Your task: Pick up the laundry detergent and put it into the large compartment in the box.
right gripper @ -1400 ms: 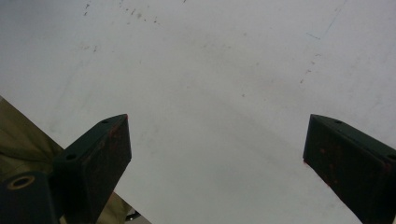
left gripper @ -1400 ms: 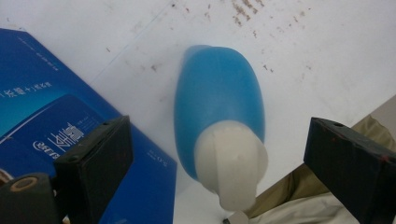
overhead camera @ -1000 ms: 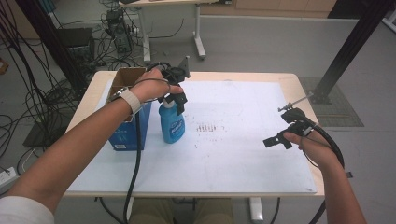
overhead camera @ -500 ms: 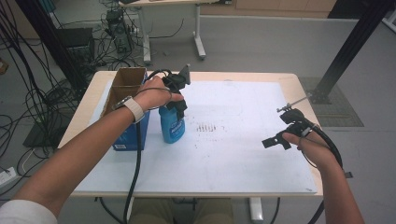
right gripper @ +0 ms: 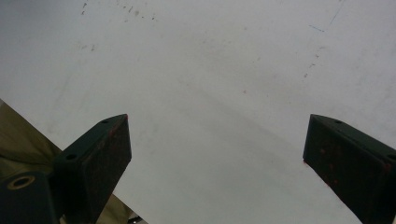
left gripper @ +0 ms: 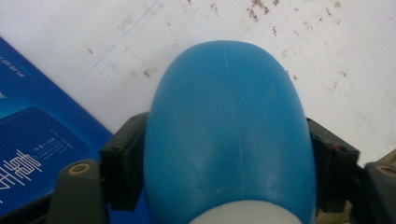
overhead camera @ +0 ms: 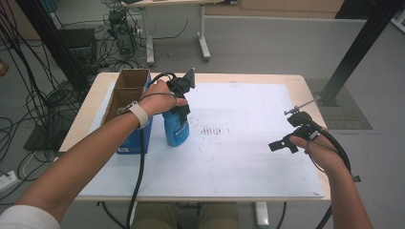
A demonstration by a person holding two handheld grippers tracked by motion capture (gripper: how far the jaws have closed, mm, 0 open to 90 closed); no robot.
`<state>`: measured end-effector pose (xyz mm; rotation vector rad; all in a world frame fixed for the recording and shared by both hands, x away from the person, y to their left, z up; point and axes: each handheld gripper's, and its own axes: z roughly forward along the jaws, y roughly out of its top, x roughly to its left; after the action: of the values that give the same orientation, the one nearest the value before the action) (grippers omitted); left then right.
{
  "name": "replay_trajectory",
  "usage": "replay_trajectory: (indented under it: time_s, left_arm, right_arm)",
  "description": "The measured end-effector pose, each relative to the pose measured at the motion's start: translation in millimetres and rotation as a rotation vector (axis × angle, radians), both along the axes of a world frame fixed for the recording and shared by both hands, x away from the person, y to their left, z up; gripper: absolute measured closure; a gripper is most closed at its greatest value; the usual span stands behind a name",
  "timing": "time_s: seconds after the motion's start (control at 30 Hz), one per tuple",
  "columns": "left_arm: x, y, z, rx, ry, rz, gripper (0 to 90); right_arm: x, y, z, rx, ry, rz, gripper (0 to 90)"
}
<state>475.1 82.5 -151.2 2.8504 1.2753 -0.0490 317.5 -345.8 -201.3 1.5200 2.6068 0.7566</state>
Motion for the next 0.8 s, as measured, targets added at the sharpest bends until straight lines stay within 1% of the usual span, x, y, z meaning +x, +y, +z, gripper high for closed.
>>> replay_trajectory:
  time_s: [0.03,0.07,0.13,0.27,0.5,0.67,0.8]
  left_arm:
    - [0.0,0.0,0.0,0.000,0.000,0.000,31.2]
    - [-0.3,-0.3,0.0,0.000,-0.001,0.000,31.2]
    - [-1.0,-1.2,-0.2,0.004,-0.005,0.001,35.2]
    - [-2.4,-4.2,-0.3,0.018,-0.012,0.003,37.0]
    - [-4.1,-6.3,0.0,0.027,-0.020,0.010,38.3]
    - [-4.2,-7.6,0.0,0.033,-0.019,0.005,38.5]
    - [-2.4,-8.7,0.0,0.039,-0.010,0.005,38.7]
  right_arm:
    - [0.0,0.0,0.0,0.000,0.000,0.000,7.5]
    - [-0.1,0.0,-0.1,0.000,0.001,-0.001,7.5]
    - [-0.3,-0.4,-0.6,0.000,-0.001,0.001,7.5]
    - [-0.8,-1.1,-0.8,0.000,0.000,-0.002,7.5]
    - [-1.8,-1.4,-0.2,0.000,0.001,-0.005,7.6]
    - [-2.4,-1.2,0.7,-0.002,-0.004,-0.002,7.6]
    - [-3.0,-1.0,1.6,-0.002,-0.007,-0.002,7.6]
